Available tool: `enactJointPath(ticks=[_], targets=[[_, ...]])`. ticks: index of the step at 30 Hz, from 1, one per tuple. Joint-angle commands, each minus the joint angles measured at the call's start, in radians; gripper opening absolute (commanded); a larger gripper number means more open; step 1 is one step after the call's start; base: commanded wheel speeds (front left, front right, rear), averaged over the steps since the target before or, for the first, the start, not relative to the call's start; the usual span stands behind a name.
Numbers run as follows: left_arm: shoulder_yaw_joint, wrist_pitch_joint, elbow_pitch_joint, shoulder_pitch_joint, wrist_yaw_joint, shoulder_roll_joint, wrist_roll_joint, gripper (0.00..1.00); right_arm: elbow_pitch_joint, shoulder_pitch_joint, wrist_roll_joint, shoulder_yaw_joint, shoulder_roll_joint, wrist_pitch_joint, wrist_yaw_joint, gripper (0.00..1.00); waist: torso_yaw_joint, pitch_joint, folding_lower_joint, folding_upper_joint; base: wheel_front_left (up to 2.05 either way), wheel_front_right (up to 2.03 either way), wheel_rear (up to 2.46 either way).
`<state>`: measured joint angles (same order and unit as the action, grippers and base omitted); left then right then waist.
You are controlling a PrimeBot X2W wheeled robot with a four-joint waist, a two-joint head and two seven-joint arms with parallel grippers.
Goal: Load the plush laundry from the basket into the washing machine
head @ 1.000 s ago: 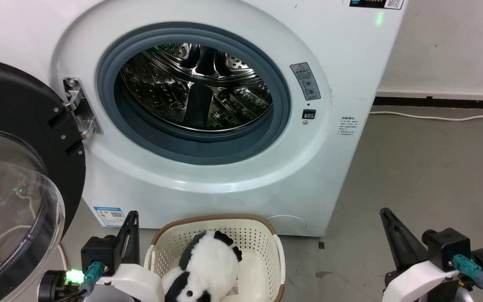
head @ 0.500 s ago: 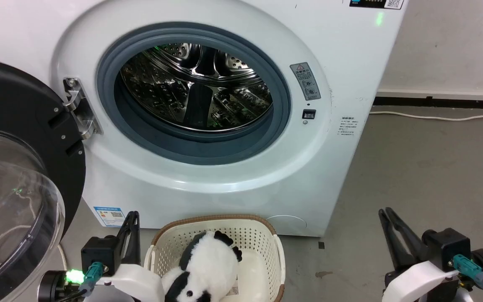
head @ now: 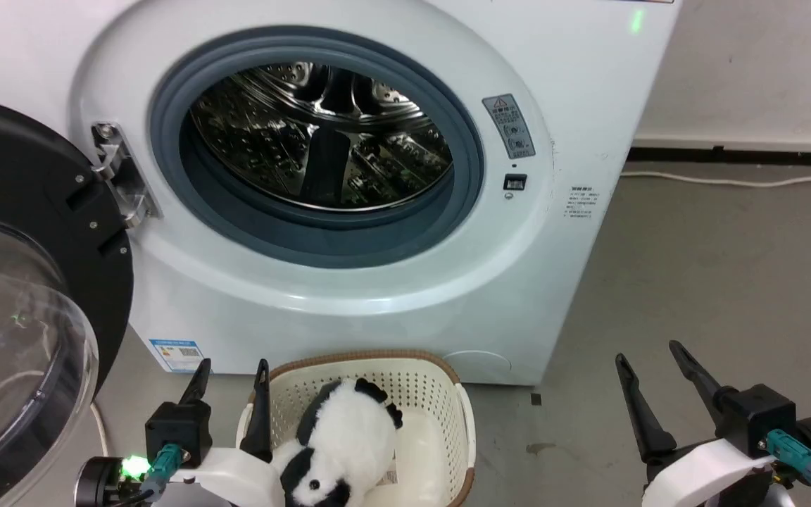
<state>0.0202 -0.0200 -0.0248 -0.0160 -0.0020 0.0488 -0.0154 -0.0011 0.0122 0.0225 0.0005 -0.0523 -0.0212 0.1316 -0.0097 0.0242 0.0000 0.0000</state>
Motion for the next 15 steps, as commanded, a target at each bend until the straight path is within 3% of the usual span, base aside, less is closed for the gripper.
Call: enactJointPath(ticks=[1,15], targets=[[0.009,-0.016,-0.021,0.012,0.002,0.0,-0.017,1.0,0.001,-0.004,0.017,0.0,0.0,-0.015,0.0,1.0,-0.006,0.02,0.0,0.0,0.0,0.0,0.0],[0.019,-0.032,-0.176,0.085,-0.008,0.022,-0.053,1.0,-0.003,-0.035,0.045,0.038,0.001,-0.044,0.0,1.0,-0.031,0.115,0.0,0.0,0.0,0.0,0.0]])
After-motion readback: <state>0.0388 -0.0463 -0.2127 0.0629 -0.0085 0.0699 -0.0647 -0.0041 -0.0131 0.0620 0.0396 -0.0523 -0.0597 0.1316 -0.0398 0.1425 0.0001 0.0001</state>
